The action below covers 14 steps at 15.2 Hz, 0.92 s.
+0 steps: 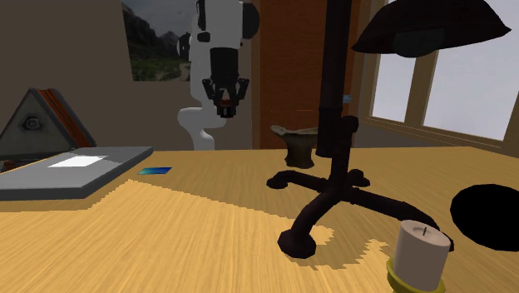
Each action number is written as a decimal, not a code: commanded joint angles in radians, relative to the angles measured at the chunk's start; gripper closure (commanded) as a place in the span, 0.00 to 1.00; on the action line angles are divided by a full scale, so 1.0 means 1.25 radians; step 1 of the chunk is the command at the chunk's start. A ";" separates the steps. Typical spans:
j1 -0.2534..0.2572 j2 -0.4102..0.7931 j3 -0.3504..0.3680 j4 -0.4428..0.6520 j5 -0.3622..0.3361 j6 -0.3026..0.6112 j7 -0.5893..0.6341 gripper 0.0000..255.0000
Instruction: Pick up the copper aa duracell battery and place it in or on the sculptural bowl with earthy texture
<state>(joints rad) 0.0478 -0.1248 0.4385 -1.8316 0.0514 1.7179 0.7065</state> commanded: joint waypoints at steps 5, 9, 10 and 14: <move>-0.001 0.009 0.000 0.075 -0.004 -0.068 0.004 1.00; -0.001 0.019 0.001 0.130 -0.008 -0.112 0.008 1.00; -0.001 0.021 0.002 0.139 -0.009 -0.120 0.008 1.00; 0.038 0.073 0.052 0.192 -0.030 -0.125 0.098 1.00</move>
<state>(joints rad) 0.0826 -0.0580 0.4875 -1.6214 0.0250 1.5691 0.7988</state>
